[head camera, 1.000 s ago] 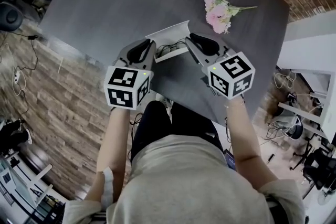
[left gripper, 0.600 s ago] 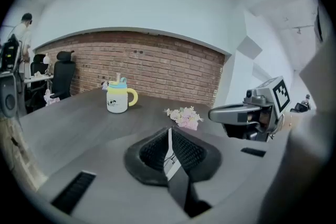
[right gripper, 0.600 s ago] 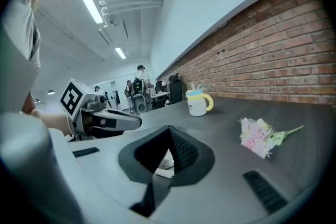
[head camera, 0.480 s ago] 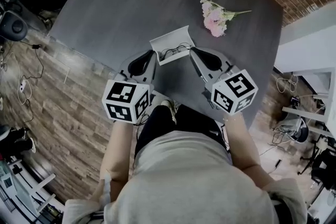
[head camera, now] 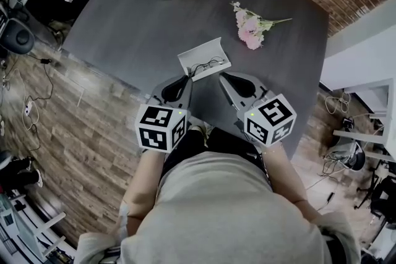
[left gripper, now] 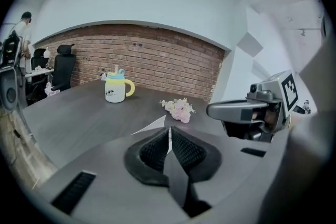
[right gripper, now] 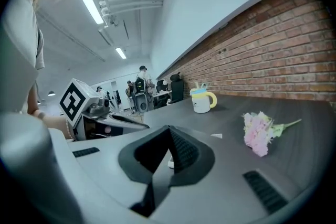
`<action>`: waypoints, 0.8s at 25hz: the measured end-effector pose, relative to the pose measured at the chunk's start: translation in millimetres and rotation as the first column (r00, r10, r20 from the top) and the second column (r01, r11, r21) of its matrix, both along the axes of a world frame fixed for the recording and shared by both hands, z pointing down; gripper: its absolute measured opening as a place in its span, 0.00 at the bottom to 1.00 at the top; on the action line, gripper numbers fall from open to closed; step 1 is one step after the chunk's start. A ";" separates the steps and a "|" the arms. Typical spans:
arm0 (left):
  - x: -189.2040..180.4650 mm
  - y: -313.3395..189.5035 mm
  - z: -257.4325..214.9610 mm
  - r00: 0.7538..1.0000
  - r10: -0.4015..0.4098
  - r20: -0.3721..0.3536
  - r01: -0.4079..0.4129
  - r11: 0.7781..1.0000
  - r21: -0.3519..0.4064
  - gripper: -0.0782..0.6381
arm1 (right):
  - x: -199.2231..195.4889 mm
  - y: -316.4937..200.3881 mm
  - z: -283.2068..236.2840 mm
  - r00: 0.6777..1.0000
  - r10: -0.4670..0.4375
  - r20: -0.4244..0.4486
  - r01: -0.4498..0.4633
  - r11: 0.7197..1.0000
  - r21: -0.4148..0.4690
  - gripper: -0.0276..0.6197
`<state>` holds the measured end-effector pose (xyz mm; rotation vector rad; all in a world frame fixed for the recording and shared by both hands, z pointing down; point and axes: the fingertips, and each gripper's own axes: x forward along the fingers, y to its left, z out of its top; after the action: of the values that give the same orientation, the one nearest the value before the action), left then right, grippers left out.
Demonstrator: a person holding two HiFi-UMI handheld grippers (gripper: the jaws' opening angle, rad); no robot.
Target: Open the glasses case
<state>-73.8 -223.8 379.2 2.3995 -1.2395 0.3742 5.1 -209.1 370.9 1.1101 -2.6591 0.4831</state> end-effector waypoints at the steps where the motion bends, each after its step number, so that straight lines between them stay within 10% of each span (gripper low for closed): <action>1: 1.2 1.8 1.1 1.000 0.005 0.000 -0.005 1.000 -0.003 0.16 | -0.2 1.1 1.7 1.000 0.000 -0.002 0.000 1.000 -0.003 0.05; 20: 12.4 24.4 32.1 0.999 0.049 0.009 -0.048 0.997 -0.066 0.16 | -6.8 12.2 32.4 0.999 0.001 -0.033 -0.004 0.996 -0.094 0.05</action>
<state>-61.4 -199.4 411.3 2.3784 -1.1575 0.4362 -1.6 -196.9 403.4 1.0852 -2.5787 0.5792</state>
